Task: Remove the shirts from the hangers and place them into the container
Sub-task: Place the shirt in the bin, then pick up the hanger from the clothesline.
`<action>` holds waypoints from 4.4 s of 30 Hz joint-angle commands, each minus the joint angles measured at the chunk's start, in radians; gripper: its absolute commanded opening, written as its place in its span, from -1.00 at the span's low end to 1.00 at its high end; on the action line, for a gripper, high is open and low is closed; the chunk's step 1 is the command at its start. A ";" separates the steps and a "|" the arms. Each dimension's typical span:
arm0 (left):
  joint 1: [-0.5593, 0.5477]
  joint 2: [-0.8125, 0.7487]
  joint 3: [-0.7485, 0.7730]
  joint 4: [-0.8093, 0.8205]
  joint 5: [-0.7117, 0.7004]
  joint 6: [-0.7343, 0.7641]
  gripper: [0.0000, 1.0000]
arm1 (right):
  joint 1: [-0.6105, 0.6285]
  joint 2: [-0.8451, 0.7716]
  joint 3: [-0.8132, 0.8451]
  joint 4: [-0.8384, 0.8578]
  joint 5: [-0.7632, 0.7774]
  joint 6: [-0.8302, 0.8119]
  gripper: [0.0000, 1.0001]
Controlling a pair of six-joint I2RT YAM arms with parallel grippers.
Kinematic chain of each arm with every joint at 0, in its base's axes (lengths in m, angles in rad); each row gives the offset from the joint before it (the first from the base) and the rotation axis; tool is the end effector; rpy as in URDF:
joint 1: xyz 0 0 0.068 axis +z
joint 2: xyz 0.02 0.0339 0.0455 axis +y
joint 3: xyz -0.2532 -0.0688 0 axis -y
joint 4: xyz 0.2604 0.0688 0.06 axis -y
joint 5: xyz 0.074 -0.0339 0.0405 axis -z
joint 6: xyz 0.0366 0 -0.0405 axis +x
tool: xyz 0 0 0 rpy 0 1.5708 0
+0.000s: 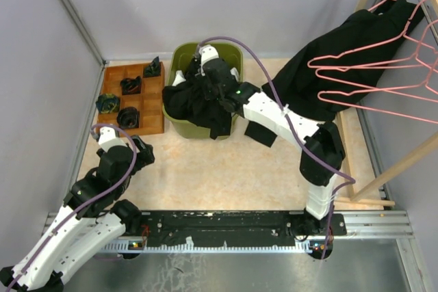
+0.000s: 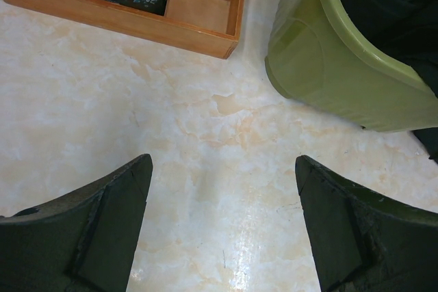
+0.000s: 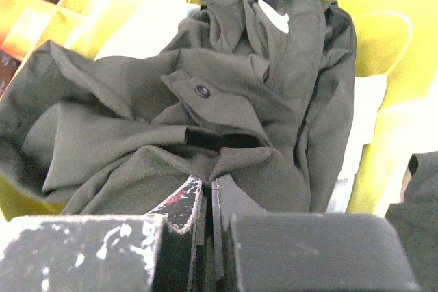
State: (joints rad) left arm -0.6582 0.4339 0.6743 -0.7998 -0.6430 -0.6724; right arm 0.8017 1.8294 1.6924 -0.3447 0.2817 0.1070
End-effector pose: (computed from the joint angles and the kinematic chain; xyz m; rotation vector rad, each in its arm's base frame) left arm 0.1055 -0.0539 0.2854 -0.3791 1.9769 -0.1579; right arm 0.3186 0.3146 0.3316 -0.5287 1.9740 0.2818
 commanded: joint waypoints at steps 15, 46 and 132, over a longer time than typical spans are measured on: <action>0.002 -0.014 -0.009 0.018 0.001 0.014 0.81 | -0.018 0.250 0.059 -0.033 0.055 -0.093 -0.56; 0.002 -0.008 -0.009 0.017 0.006 0.017 0.81 | 0.026 -0.232 -0.195 -0.275 -0.159 0.078 0.50; 0.002 -0.016 -0.015 0.056 0.016 0.031 0.82 | -0.319 0.106 0.407 1.541 1.252 -1.280 0.82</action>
State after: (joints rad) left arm -0.6582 0.4252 0.6643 -0.7631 -0.6342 -0.6525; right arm 0.5114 1.9430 2.1265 0.8326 1.4639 -0.9527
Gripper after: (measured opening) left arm 0.911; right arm 0.941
